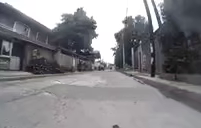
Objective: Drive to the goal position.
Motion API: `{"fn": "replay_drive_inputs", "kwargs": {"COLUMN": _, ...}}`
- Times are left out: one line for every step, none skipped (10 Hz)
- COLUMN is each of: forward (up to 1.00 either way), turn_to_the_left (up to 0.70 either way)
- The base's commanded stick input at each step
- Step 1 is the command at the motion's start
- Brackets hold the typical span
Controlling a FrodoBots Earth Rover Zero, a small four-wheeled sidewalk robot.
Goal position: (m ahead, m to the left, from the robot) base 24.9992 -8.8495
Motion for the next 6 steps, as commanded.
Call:
{"fn": "replay_drive_inputs", "kwargs": {"forward": 0.5, "turn_to_the_left": 0.0}}
{"fn": "replay_drive_inputs", "kwargs": {"forward": 0.5, "turn_to_the_left": 0.0}}
{"fn": "replay_drive_inputs", "kwargs": {"forward": 0.5, "turn_to_the_left": 0.0}}
{"fn": "replay_drive_inputs", "kwargs": {"forward": 0.5, "turn_to_the_left": 0.0}}
{"fn": "replay_drive_inputs", "kwargs": {"forward": 0.5, "turn_to_the_left": 0.0}}
{"fn": "replay_drive_inputs", "kwargs": {"forward": 0.5, "turn_to_the_left": 0.0}}
